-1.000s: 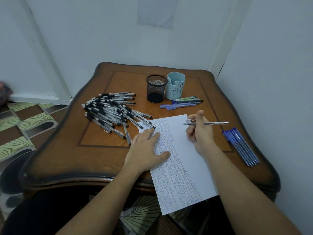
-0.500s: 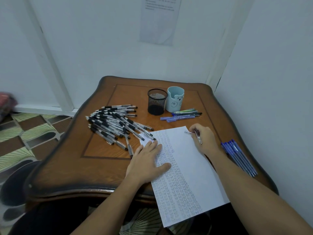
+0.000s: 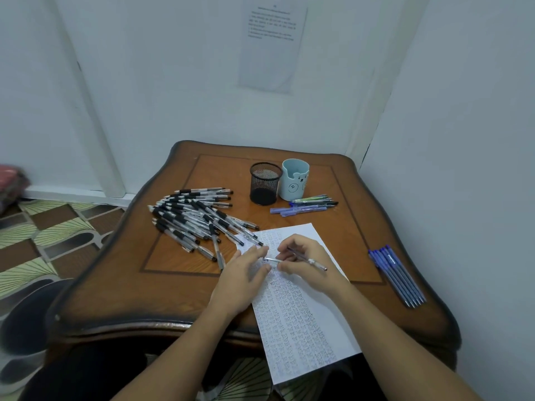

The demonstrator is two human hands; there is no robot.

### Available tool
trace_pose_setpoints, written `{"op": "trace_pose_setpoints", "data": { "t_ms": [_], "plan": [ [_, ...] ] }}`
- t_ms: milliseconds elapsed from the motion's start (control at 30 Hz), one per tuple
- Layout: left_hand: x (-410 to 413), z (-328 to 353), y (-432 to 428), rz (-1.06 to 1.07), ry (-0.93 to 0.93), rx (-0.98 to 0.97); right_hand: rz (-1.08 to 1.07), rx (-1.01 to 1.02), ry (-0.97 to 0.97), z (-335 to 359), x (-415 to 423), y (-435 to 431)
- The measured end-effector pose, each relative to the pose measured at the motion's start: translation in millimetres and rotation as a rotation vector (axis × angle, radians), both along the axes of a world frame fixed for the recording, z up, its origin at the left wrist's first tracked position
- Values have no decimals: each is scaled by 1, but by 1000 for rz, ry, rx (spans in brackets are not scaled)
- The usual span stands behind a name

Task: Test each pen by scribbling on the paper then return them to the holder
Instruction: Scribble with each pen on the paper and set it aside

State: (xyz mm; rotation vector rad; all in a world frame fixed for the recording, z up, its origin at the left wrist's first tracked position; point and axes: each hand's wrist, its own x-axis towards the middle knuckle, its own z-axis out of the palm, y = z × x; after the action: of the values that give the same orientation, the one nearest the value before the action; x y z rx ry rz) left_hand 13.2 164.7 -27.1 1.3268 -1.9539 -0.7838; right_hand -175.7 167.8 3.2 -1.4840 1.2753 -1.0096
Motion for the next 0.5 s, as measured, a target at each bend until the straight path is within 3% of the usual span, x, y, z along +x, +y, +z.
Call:
{"op": "trace_pose_setpoints", "data": {
  "t_ms": [200, 333, 500],
  "plan": [
    [1, 8, 5, 80, 107, -63, -82, -39, -22, 3, 7, 7],
    [0, 13, 8, 90, 115, -88, -259, 36, -191, 8, -1, 9],
    [0, 14, 8, 67, 91, -87, -254, 123, -313, 5, -3, 14]
  ]
}}
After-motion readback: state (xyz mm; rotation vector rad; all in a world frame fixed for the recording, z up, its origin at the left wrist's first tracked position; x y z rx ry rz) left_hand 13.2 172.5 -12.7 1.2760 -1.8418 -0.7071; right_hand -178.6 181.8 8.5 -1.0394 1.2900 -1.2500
